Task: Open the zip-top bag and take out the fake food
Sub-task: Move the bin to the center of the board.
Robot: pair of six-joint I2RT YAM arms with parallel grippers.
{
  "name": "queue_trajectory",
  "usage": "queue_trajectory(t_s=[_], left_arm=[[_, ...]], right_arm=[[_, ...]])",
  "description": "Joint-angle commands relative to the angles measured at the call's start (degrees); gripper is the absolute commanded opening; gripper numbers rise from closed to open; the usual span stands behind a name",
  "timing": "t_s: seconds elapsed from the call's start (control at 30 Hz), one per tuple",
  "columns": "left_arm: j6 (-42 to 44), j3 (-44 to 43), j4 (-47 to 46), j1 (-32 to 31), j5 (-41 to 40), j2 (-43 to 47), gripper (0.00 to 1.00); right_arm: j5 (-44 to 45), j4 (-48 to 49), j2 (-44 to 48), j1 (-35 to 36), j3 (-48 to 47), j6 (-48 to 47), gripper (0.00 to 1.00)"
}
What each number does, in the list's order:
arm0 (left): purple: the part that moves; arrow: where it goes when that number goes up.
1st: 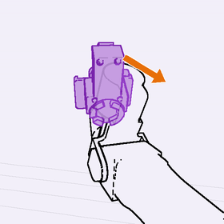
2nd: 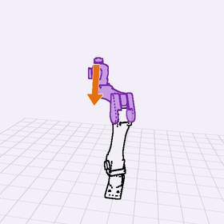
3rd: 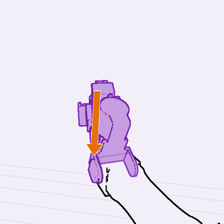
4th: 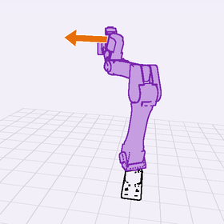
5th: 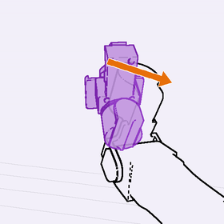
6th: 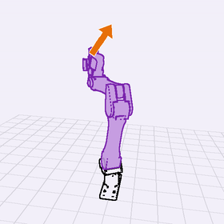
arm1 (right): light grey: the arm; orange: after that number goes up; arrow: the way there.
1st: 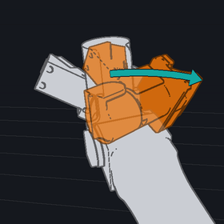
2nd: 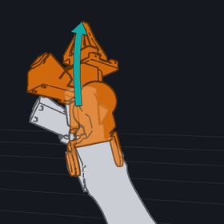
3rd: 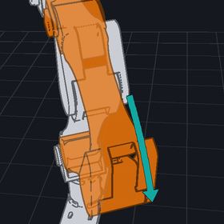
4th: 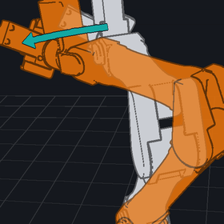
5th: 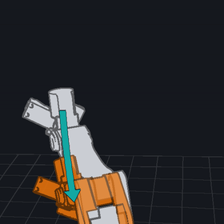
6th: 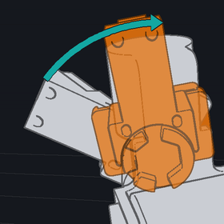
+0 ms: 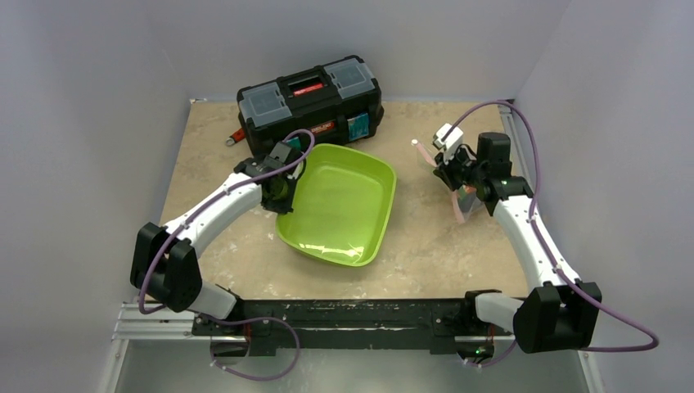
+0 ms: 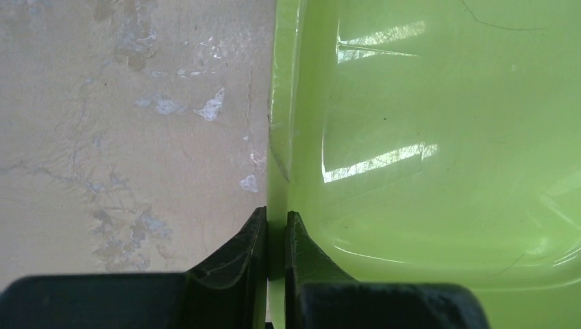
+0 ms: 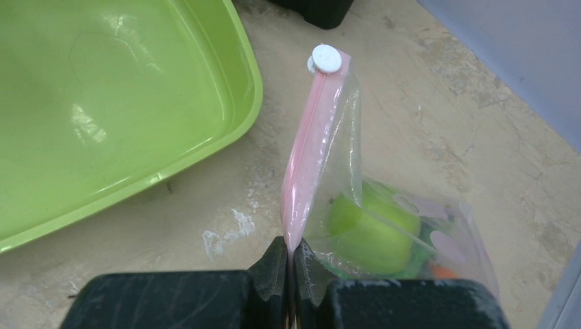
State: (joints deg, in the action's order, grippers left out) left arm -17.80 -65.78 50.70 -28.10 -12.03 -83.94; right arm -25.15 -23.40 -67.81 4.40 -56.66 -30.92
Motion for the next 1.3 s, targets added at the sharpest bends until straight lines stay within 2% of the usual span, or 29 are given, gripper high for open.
queue_trajectory(t_s=[0.0, 0.47, 0.63, 0.8, 1.1, 1.2, 1.27], left_arm=[[0.2, 0.2, 2.8, 1.7, -3.9, 2.2, 0.0], [-1.2, 0.2, 2.4, 3.3, -3.0, 4.8, 0.01], [-2.5, 1.2, 0.8, 3.4, 0.7, 7.9, 0.18], [-3.9, 2.2, -0.5, 3.4, 4.5, 12.9, 0.32], [-5.9, 4.4, -2.0, 3.4, 10.9, 21.8, 0.44], [-4.1, 6.9, -8.0, 3.3, 20.2, 26.4, 0.53], [-3.3, 11.3, -18.1, 3.1, 28.4, 29.7, 0.54]], right_arm=[[-3.7, -0.4, 1.5, 1.3, -2.7, -1.7, 0.0], [-5.9, -2.9, 0.8, 2.4, -3.9, -3.8, 0.0], [-6.1, -5.3, 0.7, 2.5, -5.3, -5.7, 0.0], [-7.9, -10.0, 0.0, 2.5, -8.0, -7.8, 0.0], [-10.3, -20.4, -0.4, 2.6, -13.6, -12.9, 0.0], [-10.6, -24.9, -0.7, 3.3, -15.5, -16.9, 0.0], [-9.1, -28.0, -1.0, 3.7, -17.3, -18.7, 0.0]])
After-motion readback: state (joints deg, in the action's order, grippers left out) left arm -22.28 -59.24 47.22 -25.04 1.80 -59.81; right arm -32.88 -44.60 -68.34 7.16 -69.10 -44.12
